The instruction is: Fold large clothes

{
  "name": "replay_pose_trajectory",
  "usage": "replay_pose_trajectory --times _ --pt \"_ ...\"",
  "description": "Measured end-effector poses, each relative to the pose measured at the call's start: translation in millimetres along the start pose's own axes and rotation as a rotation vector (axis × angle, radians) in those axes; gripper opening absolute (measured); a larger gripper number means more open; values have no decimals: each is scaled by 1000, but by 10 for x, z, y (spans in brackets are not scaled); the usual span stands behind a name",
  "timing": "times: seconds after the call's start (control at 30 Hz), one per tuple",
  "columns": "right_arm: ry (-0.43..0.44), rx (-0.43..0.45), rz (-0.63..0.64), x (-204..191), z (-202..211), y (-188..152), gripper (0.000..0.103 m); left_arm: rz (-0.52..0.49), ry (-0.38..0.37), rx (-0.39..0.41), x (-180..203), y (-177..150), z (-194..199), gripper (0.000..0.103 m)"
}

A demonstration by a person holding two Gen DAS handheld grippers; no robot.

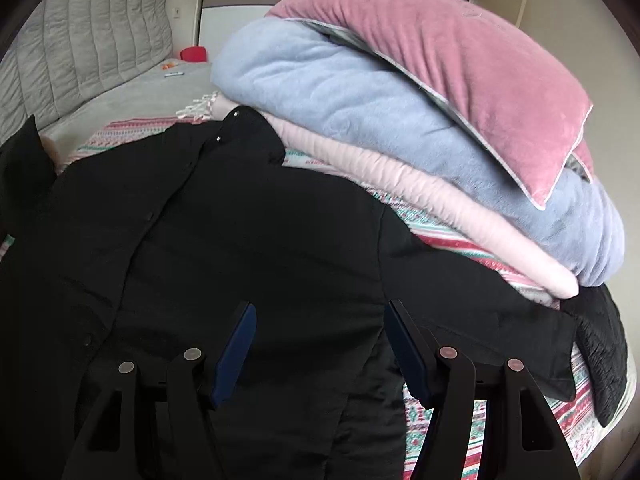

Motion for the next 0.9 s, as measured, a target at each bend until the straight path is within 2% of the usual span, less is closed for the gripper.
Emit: replay_pose_trajectory --times 0.03,0.07,0.1,0.17,0.27,0.4,0.47,0.53,0.57,0.63,0.7,0.8,0.9 --pt "16 -7 -3 -5 -23 -5 67 -20 -4 14 23 0 17 47" --pt "33 -14 -4 -12 -47 -6 67 -30 -3 21 41 -1 52 26" --pt "52 -23 -7 -12 -77 -7 67 -34 -21 40 82 7 121 16" --pt "81 -49 -28 11 -167 -7 67 -71 -64 113 218 9 389 11" --pt "100 -80 -74 57 -262 -2 67 -200 -26 232 561 -112 838 9" --pt "115 -87 -96 91 -297 -1 67 -423 195 405 981 -603 1419 9" --pt "118 -96 -95 79 -326 -4 67 -470 310 443 983 -733 1492 9" --pt "119 -125 -90 64 -387 -24 67 -395 391 369 742 -631 1361 9" --pt "114 -148 -88 67 -442 -41 67 -328 403 311 561 -565 1265 9" --pt "103 -194 -88 94 -550 -86 67 -131 409 145 28 -426 1051 10" --pt "100 -234 -99 163 -659 -149 67 -79 399 62 -185 -374 960 14" --pt "107 -266 -134 293 -752 -214 67 -103 371 77 -96 -443 1176 17" --pt "141 -273 -179 397 -773 -235 67 -76 323 112 42 -474 1468 19"
Point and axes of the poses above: each gripper's, at about its wrist camera, not at the fingertips, and z roughly against the way its jaws point, x to its right, y to its top, the point moved 1 cm from there along -z, roughly the way its jaws point, and after that the axes turned 9 degrees about -x, right-handed, at the moved point
